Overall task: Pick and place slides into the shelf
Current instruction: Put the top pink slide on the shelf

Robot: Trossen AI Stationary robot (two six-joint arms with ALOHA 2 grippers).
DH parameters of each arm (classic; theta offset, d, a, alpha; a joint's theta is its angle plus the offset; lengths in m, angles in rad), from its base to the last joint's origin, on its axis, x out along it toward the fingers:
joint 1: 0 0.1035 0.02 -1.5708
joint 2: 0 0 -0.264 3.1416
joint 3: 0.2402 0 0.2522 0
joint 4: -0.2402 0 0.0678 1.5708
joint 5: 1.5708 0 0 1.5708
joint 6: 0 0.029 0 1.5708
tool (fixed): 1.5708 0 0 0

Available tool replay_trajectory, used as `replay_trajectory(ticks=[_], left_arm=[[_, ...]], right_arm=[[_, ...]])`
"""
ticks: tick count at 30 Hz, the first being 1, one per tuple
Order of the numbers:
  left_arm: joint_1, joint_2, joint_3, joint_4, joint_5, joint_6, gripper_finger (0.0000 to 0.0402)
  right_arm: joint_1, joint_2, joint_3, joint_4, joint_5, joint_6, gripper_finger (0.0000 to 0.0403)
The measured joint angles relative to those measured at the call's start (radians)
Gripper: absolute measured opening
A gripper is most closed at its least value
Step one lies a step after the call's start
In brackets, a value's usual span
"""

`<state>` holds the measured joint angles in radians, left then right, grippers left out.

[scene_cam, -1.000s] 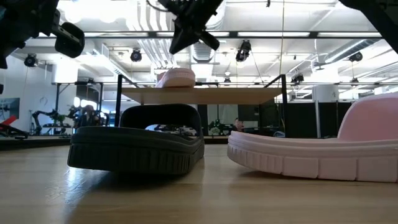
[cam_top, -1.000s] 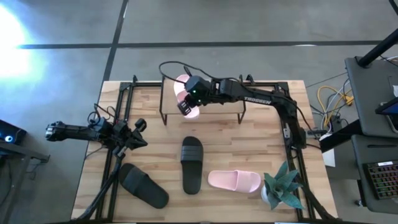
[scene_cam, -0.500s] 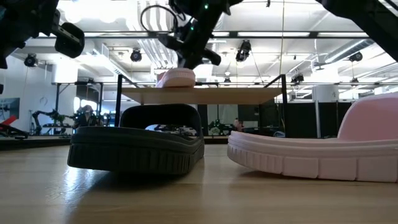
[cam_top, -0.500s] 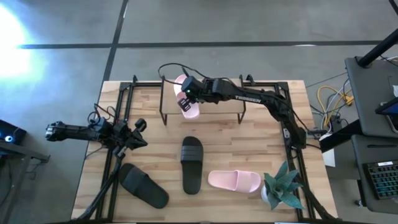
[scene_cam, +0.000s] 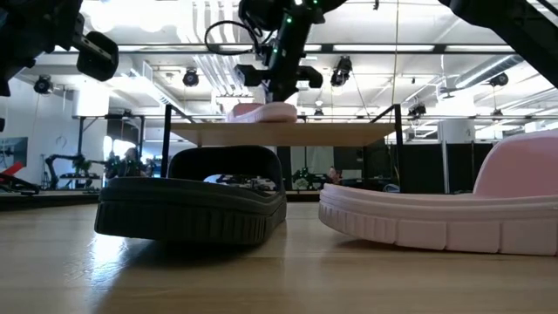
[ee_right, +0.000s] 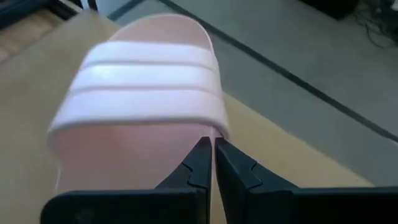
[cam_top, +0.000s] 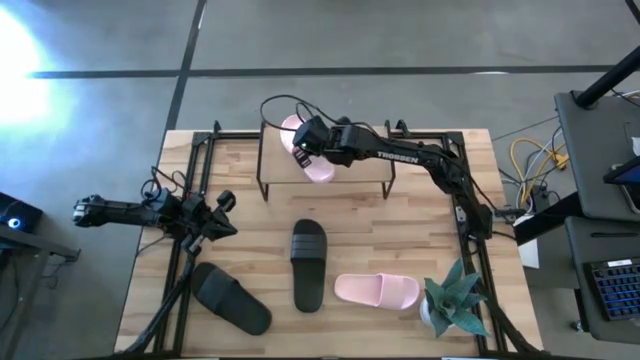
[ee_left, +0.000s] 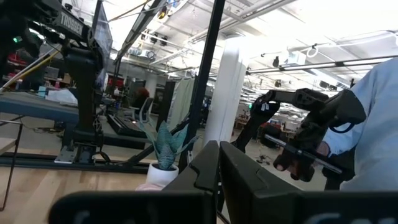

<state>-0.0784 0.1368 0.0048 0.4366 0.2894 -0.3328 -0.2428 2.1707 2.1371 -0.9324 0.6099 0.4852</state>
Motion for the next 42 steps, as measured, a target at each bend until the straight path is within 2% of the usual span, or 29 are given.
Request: replay_trajectory(ticks=[2,4,9,11,14,16,18,21,23,29,37,42], left_arm=[[0.0,0.0,0.0,0.0,0.0,0.0,0.0],[0.0,0.0,0.0,0.0,0.0,0.0,0.0],[0.0,0.0,0.0,0.0,0.0,0.0,0.0],[0.0,0.0,0.0,0.0,0.0,0.0,0.0],[0.0,0.0,0.0,0.0,0.0,0.0,0.0],[0.0,0.0,0.0,0.0,0.0,0.0,0.0],[0.0,0.0,0.0,0.0,0.0,0.0,0.0],[0.0,0.0,0.0,0.0,0.0,0.0,0.0],[0.0,0.0,0.0,0.0,0.0,0.0,0.0],[0.0,-0.001,0.0,0.0,0.0,0.0,0.0],[0.0,0.0,0.0,0.0,0.0,0.0,0.0],[0.0,0.0,0.0,0.0,0.0,0.0,0.0]], right_arm=[[0.007,-0.001,0.0,-0.029,-0.01,0.02,0.0013],[0.015,-0.006,0.0,-0.044,-0.08,0.024,0.0013],[0.028,-0.042,0.0,0.056,-0.572,-0.014,0.0013],[0.035,-0.046,0.001,0.129,-0.669,-0.014,0.0013],[0.036,-0.046,0.0,0.248,-0.74,-0.048,0.0013],[0.038,-0.046,0.0,0.33,-0.734,-0.142,0.0013],[0.04,-0.046,0.001,0.384,-0.672,-0.263,0.0013],[0.028,-0.043,0.001,0.396,-0.565,-0.403,0.0013],[0.007,-0.032,0.001,0.39,-0.536,-0.462,0.0013],[-0.074,-0.008,-0.004,0.32,-0.527,-0.549,0.0013],[-0.136,0.007,-0.015,0.35,-0.531,-0.652,0.0013],[-0.179,0.007,-0.025,0.317,-0.532,-0.615,0.0013]])
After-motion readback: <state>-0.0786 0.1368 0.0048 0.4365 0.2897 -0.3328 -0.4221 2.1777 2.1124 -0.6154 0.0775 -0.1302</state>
